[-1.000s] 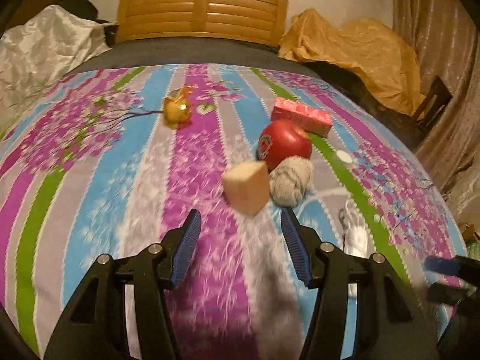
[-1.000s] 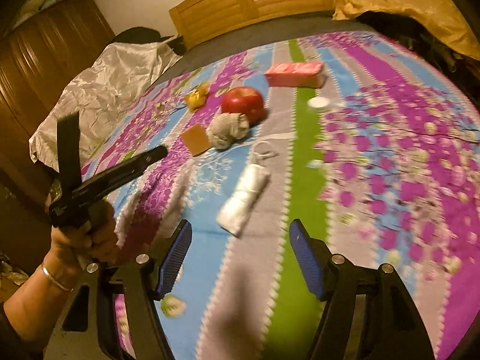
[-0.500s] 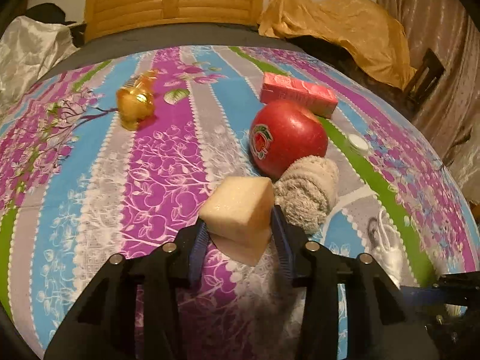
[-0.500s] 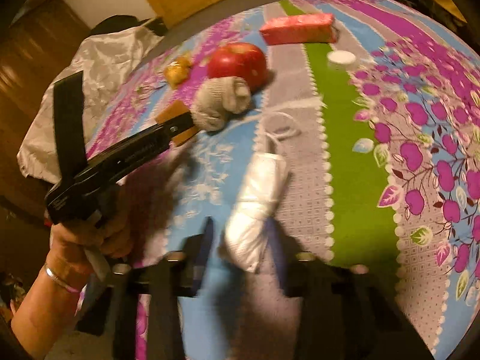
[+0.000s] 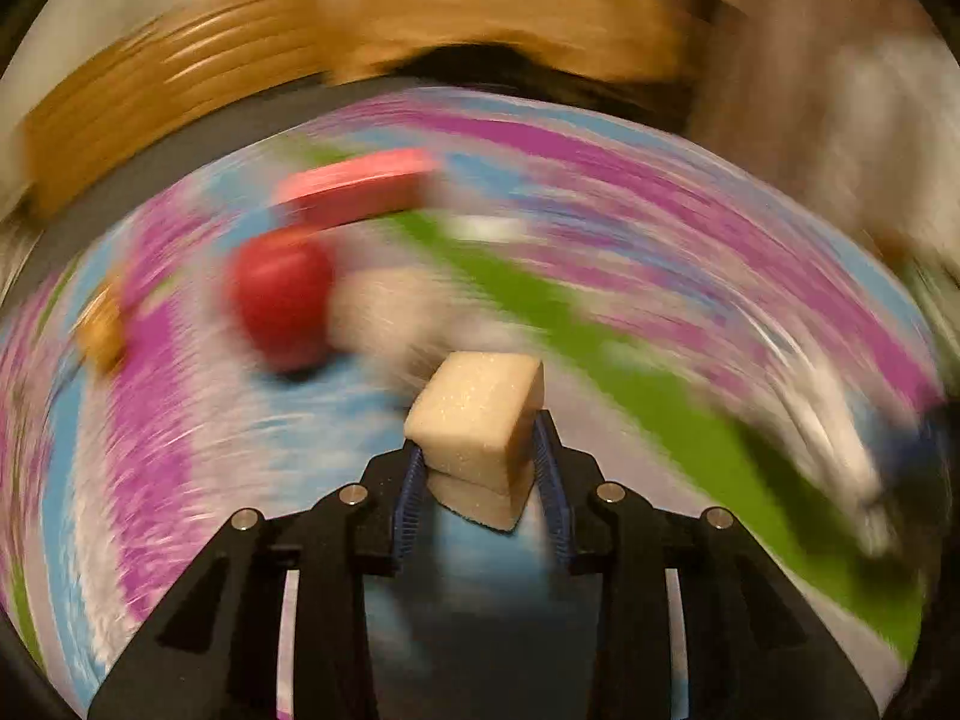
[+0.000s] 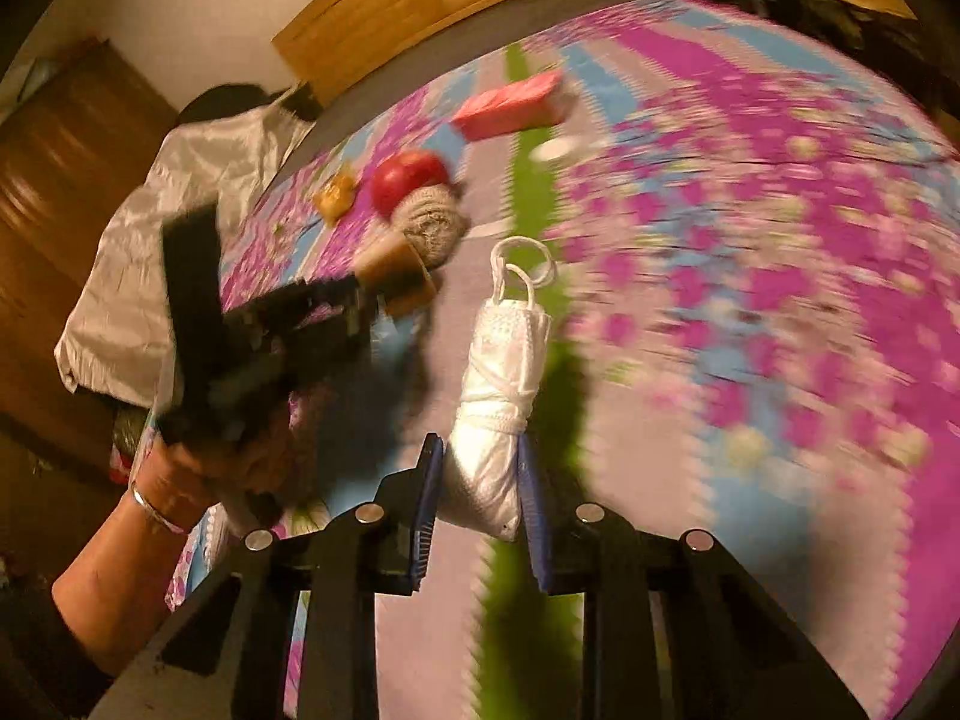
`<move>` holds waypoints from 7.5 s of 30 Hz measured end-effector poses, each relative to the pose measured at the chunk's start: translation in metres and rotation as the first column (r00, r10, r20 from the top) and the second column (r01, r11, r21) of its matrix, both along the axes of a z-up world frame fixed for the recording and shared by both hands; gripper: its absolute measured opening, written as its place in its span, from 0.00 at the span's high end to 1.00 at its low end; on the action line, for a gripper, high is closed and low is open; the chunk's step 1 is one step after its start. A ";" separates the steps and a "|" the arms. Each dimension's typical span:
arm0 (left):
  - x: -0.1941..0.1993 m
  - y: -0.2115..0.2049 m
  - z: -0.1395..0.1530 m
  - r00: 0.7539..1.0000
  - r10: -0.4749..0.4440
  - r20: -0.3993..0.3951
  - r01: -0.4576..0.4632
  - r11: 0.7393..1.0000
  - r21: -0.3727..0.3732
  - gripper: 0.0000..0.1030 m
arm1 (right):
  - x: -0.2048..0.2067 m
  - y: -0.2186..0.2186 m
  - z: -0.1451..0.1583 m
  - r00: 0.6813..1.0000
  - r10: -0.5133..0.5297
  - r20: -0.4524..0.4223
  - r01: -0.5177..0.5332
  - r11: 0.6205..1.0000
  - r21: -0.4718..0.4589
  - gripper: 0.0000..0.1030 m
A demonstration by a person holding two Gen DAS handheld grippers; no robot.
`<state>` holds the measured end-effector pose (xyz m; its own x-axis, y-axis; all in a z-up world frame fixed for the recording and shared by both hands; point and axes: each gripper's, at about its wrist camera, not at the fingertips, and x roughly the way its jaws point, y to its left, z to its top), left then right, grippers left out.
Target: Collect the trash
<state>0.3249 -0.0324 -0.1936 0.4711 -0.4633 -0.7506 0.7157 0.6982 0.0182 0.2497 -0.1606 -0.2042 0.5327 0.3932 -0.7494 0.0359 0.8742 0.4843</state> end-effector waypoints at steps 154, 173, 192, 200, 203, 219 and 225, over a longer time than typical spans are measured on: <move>-0.083 0.078 0.041 0.823 0.563 -0.075 -0.565 0.825 -0.011 0.25 | -0.170 -0.119 0.034 0.981 0.155 0.113 -0.130 0.971 -0.200 0.20; -0.141 0.026 0.113 0.914 0.406 0.021 -0.394 0.896 -0.204 0.26 | -0.265 -0.169 0.164 0.827 -0.334 0.452 0.522 0.755 -0.397 0.05; -0.272 -0.278 0.186 0.925 -0.236 0.298 0.323 0.902 -0.288 0.06 | -0.455 -0.273 0.164 0.504 -0.643 0.576 0.837 0.199 -0.510 0.05; -0.303 -0.318 0.171 0.907 -0.303 0.293 0.371 0.903 -0.216 0.06 | -0.473 -0.296 0.146 0.449 -0.692 0.565 0.865 0.179 -0.468 0.05; -0.310 -0.324 0.169 0.901 -0.317 0.295 0.382 0.903 -0.196 0.06 | -0.475 -0.304 0.144 0.438 -0.702 0.562 0.869 0.171 -0.464 0.05; -0.317 -0.334 0.171 0.897 -0.340 0.283 0.396 0.902 -0.172 0.06 | -0.482 -0.309 0.147 0.408 -0.713 0.571 0.874 0.122 -0.471 0.05; -0.322 -0.332 0.173 0.890 -0.350 0.293 0.410 0.895 -0.176 0.06 | -0.481 -0.305 0.148 0.413 -0.711 0.569 0.873 0.131 -0.470 0.05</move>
